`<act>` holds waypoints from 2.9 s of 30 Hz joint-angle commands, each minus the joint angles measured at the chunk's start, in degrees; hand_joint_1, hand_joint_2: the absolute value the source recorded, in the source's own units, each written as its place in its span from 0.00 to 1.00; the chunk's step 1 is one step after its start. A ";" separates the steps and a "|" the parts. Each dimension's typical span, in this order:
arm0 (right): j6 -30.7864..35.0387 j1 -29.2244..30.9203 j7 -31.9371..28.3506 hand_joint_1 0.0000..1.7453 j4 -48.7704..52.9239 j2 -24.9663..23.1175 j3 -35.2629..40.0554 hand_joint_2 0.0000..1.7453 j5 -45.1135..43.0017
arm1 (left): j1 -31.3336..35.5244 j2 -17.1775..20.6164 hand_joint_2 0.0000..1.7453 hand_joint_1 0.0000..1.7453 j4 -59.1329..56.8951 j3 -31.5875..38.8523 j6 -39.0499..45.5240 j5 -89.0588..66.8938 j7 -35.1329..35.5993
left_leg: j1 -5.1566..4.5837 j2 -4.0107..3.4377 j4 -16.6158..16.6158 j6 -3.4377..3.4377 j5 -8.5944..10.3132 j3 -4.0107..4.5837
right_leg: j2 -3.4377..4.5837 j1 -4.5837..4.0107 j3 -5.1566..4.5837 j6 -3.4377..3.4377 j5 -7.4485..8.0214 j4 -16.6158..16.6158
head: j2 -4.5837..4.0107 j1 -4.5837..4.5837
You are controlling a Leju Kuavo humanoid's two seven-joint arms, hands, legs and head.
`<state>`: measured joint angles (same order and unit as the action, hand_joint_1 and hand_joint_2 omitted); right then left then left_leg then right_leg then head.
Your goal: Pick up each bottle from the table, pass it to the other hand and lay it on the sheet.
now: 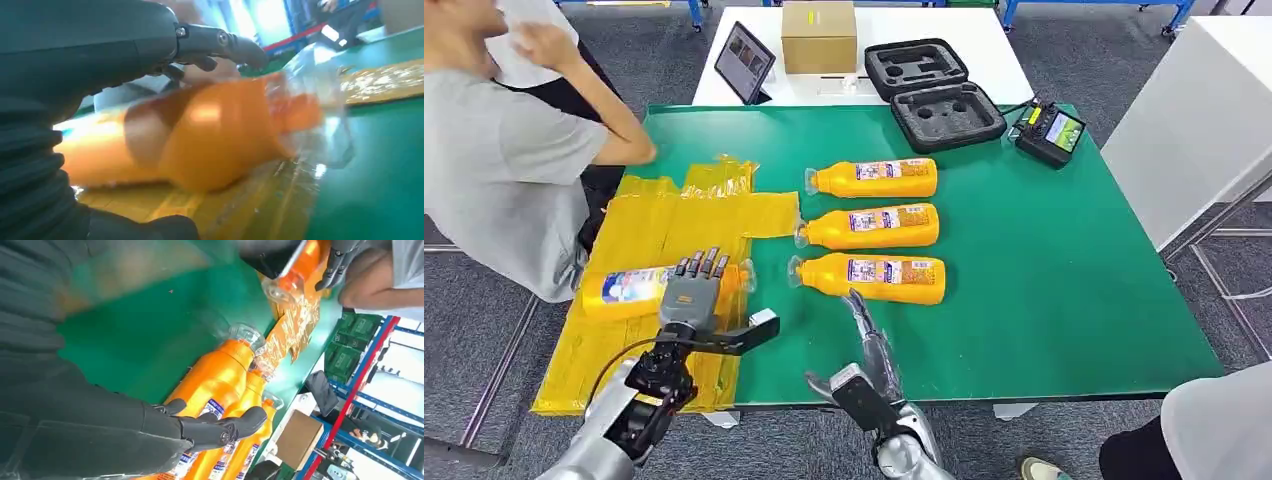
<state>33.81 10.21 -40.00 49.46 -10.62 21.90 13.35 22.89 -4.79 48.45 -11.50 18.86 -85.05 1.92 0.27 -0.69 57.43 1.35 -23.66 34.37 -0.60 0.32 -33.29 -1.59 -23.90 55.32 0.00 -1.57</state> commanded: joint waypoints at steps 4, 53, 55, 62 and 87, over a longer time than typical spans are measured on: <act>0.38 -0.49 0.00 0.00 0.70 0.63 -1.01 1.00 -0.35 | -2.93 2.45 1.00 0.00 4.83 -3.72 -1.22 0.29 0.82 | 0.00 0.03 -0.03 -0.07 -0.06 -0.10 | 0.06 -0.01 0.08 0.04 -0.06 -0.02 | 0.00 0.00; 6.19 -4.32 0.00 0.00 19.72 2.60 -32.46 1.00 36.91 | -12.57 -2.25 1.00 0.00 27.89 -9.91 0.61 66.31 -35.45 | -0.06 0.25 0.00 -0.01 -0.02 0.22 | -0.19 0.07 -0.18 -0.08 -0.02 -0.03 | 0.00 0.00; 6.19 -2.55 0.00 0.00 17.93 3.57 -35.21 1.00 38.95 | -11.32 -2.60 1.00 0.00 27.34 -10.46 0.51 66.94 -34.89 | -0.04 0.29 0.02 0.01 0.01 0.24 | -0.23 0.07 -0.18 -0.08 0.00 -0.05 | 0.00 0.02; 6.19 4.41 0.96 0.00 10.25 6.54 -42.20 1.00 48.66 | -7.24 -4.95 1.00 0.00 21.10 -11.81 -1.36 70.95 -36.26 | -0.11 0.25 0.02 0.03 0.04 0.26 | -0.16 0.14 -0.20 -0.14 0.09 -0.04 | 0.00 0.00; 6.19 14.75 10.39 0.00 -9.20 8.58 -34.69 1.00 64.18 | -5.95 -4.42 1.00 0.00 23.47 -14.30 18.18 83.61 -41.92 | -0.09 -0.12 0.05 0.11 0.06 0.45 | 0.18 0.11 -0.42 -0.20 0.20 -0.01 | 0.00 -0.02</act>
<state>39.93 17.07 -32.18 53.38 -1.79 -17.75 77.83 14.54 -12.20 70.95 -22.53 32.72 -4.26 -40.11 0.16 -0.62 57.48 1.53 -23.55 34.90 -0.66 0.45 -33.72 -1.83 -23.73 55.30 0.00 -1.60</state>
